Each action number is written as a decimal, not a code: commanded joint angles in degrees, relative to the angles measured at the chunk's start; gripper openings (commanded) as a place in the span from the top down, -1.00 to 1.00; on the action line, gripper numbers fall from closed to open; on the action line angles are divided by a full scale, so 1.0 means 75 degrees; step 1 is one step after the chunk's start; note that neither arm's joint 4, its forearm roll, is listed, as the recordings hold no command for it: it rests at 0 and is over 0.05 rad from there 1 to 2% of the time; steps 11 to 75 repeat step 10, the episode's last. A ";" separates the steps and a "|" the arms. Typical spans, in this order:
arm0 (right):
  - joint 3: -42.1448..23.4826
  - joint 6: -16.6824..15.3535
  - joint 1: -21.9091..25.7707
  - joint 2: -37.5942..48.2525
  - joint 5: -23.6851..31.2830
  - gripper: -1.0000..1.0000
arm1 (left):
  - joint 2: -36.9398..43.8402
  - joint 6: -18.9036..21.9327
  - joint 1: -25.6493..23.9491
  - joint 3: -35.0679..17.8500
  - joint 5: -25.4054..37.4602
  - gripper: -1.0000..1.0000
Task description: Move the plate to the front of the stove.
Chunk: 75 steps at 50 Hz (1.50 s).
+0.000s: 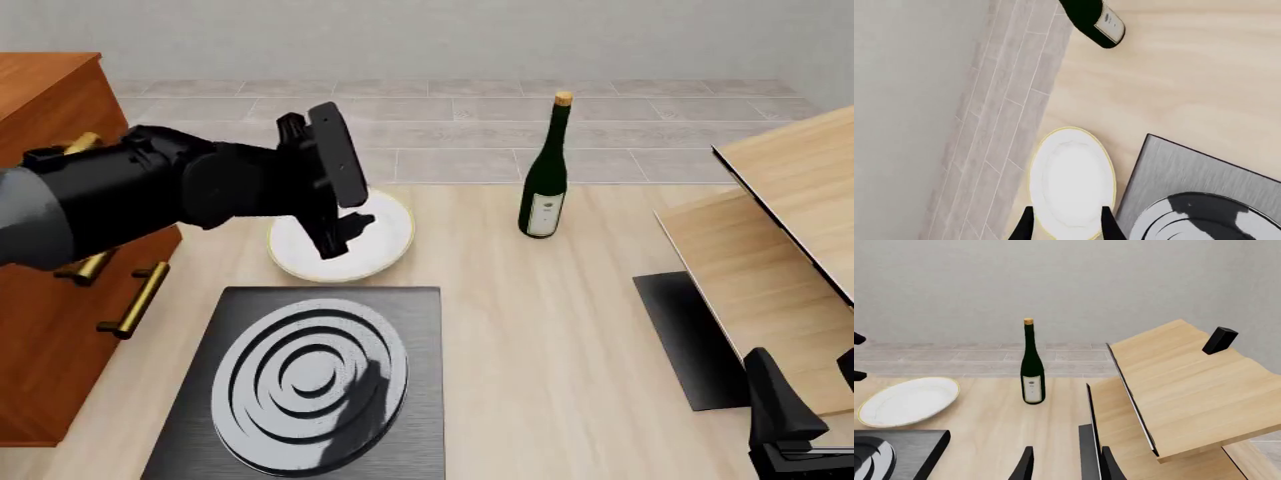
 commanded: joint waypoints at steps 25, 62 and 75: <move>0.0000 0.0000 0.0001 0.0000 0.0000 -1.00 | -0.1940 -0.0546 -0.0416 0.1571 -0.1191 -1.00; 0.0000 0.0000 0.0001 0.0000 0.0000 -1.00 | -0.1940 -0.0546 -0.0416 0.1571 -0.1191 -1.00; 0.0000 0.0000 0.0001 0.0000 0.0000 -1.00 | -0.1940 -0.0546 -0.0416 0.1571 -0.1191 -1.00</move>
